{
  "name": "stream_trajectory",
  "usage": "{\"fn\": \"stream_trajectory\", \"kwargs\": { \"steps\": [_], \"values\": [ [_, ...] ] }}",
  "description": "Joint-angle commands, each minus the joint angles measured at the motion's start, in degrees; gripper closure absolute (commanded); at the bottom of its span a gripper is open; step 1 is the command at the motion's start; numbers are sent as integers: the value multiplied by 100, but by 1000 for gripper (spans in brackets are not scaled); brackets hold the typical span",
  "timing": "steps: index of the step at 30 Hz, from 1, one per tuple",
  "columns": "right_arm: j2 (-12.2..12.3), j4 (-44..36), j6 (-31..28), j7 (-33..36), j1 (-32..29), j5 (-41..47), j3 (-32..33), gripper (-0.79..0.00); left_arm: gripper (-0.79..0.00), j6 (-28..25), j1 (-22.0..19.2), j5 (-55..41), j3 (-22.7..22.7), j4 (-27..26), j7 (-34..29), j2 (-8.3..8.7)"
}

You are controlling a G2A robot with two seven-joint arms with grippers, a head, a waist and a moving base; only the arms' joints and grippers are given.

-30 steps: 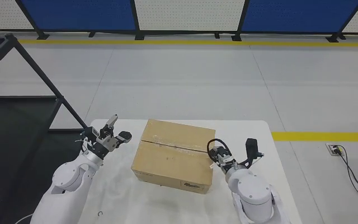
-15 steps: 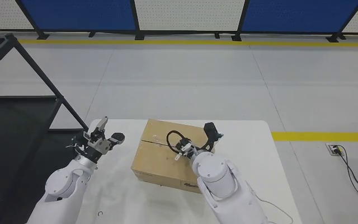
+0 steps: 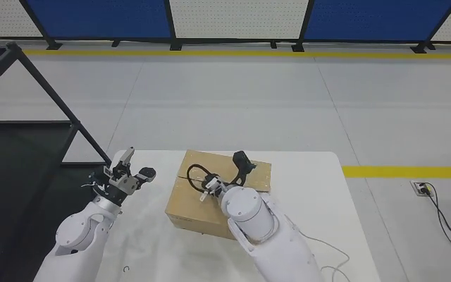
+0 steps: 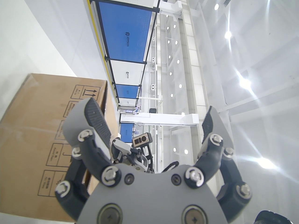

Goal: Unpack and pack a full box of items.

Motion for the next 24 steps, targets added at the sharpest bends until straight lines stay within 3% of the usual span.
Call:
{"fn": "stream_trajectory", "kwargs": {
  "steps": [1, 13, 24],
  "values": [
    [-81, 218, -87, -75, 155, 127, -119, 0, -785, 0, 0, 0, 0, 0, 0, 0],
    [-497, 1623, -401, -434, 947, 776, -391, 0, -785, 0, 0, 0, 0, 0, 0, 0],
    [-643, 2044, -567, -484, 1158, 854, -328, 0, -785, 0, 0, 0, 0, 0, 0, 0]
  ]
}}
